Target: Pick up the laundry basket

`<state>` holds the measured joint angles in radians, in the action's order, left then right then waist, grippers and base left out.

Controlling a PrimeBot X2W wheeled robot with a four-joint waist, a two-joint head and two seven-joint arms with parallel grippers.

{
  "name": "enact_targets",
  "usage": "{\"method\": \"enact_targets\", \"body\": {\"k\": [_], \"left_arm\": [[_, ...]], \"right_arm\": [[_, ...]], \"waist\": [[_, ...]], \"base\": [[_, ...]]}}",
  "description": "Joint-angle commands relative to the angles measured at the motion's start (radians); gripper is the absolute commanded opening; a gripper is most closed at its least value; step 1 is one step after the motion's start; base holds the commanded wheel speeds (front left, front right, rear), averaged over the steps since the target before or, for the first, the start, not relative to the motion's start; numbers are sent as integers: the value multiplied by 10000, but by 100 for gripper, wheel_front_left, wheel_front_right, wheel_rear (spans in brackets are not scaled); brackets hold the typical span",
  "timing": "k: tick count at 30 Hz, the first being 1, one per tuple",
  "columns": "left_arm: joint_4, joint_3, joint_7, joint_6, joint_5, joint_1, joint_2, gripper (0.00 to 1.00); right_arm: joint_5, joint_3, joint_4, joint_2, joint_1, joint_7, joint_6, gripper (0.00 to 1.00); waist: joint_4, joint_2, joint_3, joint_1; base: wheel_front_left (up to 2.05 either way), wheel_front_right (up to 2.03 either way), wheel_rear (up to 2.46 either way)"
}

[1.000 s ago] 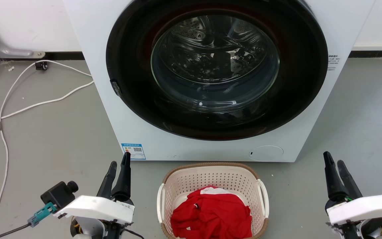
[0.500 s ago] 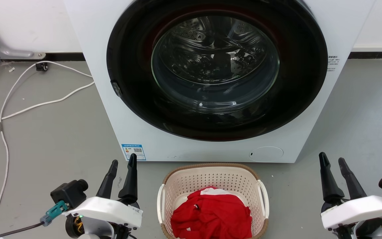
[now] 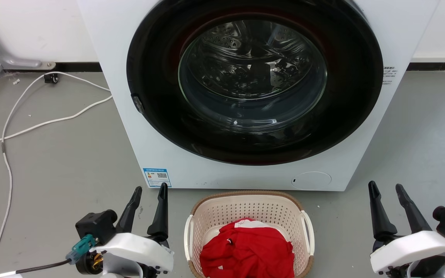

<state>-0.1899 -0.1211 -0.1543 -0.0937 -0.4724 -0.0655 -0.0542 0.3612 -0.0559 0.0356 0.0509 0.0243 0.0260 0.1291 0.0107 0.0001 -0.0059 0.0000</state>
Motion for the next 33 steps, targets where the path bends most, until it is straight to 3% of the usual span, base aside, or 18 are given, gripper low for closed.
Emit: {"method": "enact_targets", "body": {"k": [1, 15, 33], "left_arm": [[33, -86, -130, 61, 408, -30, -71, 100], [-100, -314, -470, 253, 1842, -68, -111, 100], [-112, -417, -836, 243, 3013, -44, -72, 100]], "right_arm": [[-468, 7, -182, -4, 17, 18, 17, 100], [-1815, 26, -366, -6, 244, -9, 20, 100], [-2660, -23, -396, -7, 390, 195, 22, 100]], "waist": [[3, -1, -5, 0], [56, -1, -53, 0], [112, -1, -27, 0]], "base": [[0, 0, 0], [0, 0, 0], [0, 0, 0]]}}
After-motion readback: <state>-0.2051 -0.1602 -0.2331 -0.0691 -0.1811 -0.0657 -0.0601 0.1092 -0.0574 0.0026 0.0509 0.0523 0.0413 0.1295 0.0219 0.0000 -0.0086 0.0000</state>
